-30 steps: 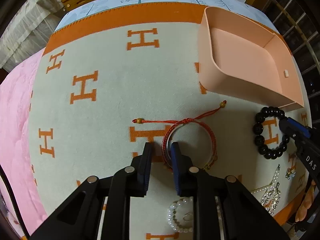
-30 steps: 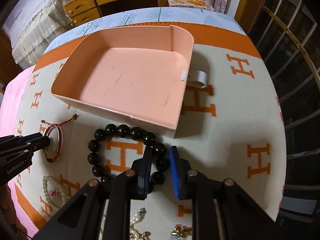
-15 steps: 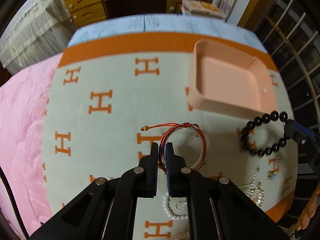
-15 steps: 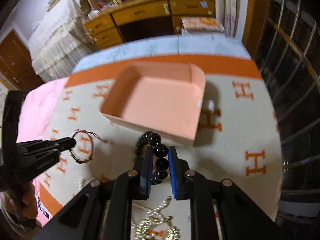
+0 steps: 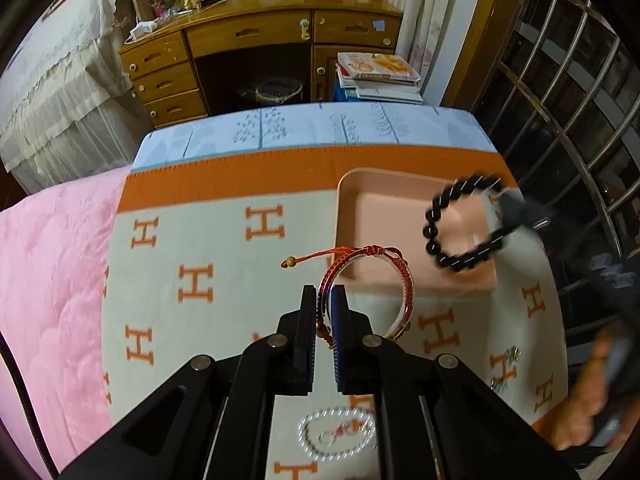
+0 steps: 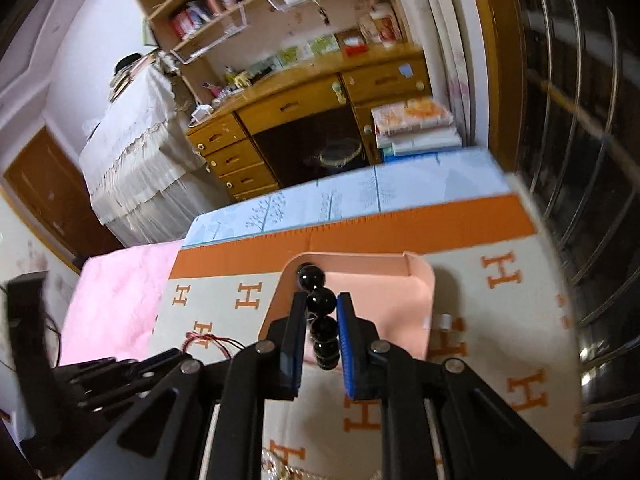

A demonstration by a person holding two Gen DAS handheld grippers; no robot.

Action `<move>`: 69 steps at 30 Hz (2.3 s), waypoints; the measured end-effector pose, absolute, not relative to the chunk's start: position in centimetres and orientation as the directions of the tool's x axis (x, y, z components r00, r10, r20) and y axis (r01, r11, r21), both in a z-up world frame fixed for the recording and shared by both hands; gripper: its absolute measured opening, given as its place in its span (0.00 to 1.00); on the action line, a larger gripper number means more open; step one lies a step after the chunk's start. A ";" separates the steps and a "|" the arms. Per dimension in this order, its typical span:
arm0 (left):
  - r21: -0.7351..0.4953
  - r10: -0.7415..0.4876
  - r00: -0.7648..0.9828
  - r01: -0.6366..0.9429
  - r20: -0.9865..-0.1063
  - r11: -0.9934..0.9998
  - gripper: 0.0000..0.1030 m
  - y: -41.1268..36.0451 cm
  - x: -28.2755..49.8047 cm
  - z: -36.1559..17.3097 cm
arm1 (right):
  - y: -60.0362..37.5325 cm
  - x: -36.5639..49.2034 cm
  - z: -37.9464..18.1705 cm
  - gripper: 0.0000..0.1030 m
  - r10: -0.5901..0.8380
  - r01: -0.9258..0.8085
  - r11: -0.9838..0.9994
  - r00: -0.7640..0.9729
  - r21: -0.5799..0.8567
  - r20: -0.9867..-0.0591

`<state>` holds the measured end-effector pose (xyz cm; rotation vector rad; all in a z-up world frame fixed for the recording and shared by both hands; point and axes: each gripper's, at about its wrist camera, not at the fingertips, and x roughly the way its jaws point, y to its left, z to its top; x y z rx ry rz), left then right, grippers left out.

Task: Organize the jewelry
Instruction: 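Carry both bracelets into the pink box and open both grippers, then withdraw both grippers from the box toward the watch and comb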

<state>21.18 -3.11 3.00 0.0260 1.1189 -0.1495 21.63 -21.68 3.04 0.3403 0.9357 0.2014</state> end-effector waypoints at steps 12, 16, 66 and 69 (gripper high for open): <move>-0.101 -0.155 0.450 0.142 -0.879 0.985 0.05 -7.2 26.4 0.4 | -23.5 21.4 -2.7 0.16 0.178 0.062 0.967 0.532 0.247 -0.828; -0.093 -0.146 0.414 0.144 -0.898 0.985 0.05 -8.2 27.4 -2.3 | -24.4 18.8 -1.5 0.16 0.158 0.061 0.969 0.587 0.239 -0.794; -0.105 -0.205 0.384 0.264 -0.900 0.959 0.74 1.2 1.2 -4.5 | -19.5 -0.1 -4.0 0.35 0.200 -0.277 0.958 0.456 0.075 -0.867; -0.093 -0.187 0.356 0.263 -0.916 0.960 0.74 0.7 1.4 -6.1 | -18.0 -0.7 -5.0 0.35 0.184 -0.395 0.919 0.439 -0.005 -0.879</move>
